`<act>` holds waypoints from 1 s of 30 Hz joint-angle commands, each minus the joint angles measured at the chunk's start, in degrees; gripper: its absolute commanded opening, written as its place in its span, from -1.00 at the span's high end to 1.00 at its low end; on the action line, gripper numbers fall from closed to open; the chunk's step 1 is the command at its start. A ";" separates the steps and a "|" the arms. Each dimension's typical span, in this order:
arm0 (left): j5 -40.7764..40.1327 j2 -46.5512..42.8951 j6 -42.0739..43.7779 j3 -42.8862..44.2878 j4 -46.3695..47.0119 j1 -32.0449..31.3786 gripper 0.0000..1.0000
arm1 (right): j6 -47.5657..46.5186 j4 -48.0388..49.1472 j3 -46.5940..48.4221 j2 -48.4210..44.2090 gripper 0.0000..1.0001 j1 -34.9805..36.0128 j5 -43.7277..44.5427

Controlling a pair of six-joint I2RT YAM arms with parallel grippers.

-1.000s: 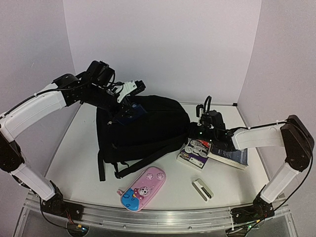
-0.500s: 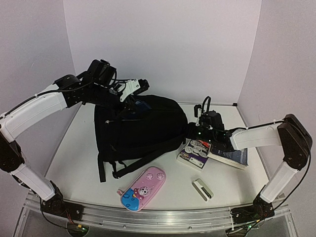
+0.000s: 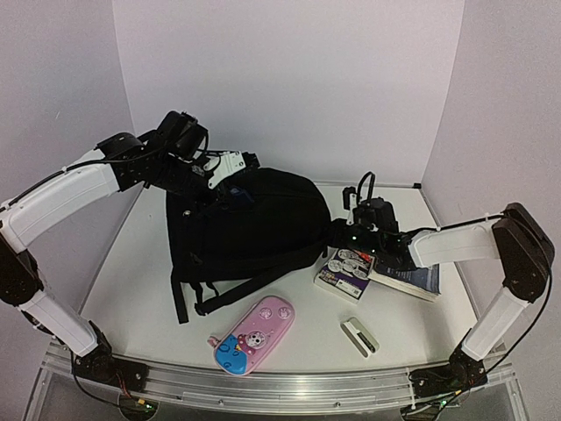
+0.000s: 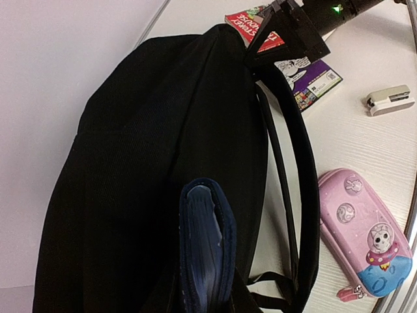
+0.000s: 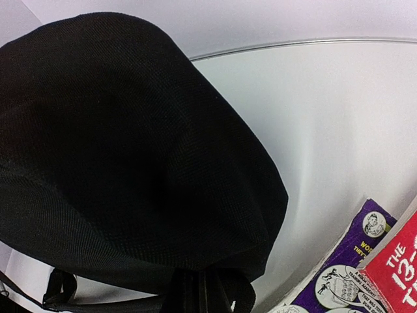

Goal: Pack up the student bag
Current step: Adjust the student bag at the center of the board.

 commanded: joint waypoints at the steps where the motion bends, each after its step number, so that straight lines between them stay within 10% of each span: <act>1: -2.53 0.13 -1.55 -1.00 -1.48 0.12 1.00 | -0.92 1.60 -1.21 -2.37 1.00 0.04 -1.54; 30: 2.14 -4.74 14.38 -10.46 18.91 1.45 0.99 | -1.52 2.67 -3.31 -3.90 1.00 0.04 -3.03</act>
